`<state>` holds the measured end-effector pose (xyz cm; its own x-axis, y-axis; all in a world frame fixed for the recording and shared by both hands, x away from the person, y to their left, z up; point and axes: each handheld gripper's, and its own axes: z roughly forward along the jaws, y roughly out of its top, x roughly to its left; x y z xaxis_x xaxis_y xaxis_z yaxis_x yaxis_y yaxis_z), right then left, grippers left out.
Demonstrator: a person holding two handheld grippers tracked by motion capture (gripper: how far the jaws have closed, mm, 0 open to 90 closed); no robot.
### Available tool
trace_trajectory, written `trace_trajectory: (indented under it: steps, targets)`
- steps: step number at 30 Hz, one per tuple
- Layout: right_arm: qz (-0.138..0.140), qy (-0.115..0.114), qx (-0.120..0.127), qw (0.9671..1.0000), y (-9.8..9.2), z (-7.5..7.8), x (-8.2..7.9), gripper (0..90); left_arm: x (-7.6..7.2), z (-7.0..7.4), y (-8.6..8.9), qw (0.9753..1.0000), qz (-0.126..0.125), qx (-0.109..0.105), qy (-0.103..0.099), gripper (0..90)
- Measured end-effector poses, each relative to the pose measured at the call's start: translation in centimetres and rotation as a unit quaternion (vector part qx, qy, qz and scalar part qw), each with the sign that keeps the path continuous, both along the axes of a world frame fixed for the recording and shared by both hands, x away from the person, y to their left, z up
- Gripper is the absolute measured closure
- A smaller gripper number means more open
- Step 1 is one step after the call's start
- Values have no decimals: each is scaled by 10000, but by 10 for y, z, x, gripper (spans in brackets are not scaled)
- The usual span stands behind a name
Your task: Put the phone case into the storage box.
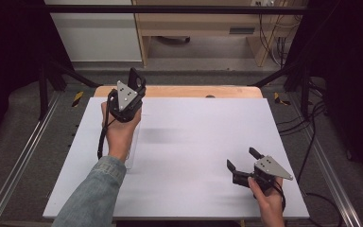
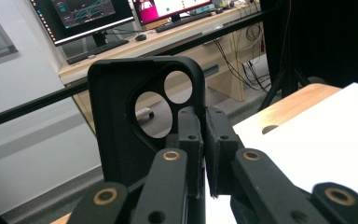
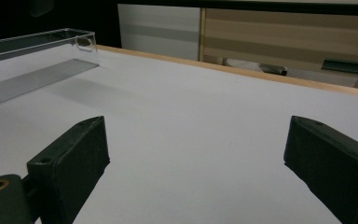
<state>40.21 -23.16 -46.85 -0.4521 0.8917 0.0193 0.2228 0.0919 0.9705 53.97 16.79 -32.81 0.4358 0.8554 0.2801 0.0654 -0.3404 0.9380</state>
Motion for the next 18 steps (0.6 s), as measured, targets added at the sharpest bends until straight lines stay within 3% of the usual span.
trace_trajectory:
  steps: [18]
  targets:
    - [-228,-210,-9,9995,-7,0,-1,73,13,3,6,9990,152,-422,66,856]
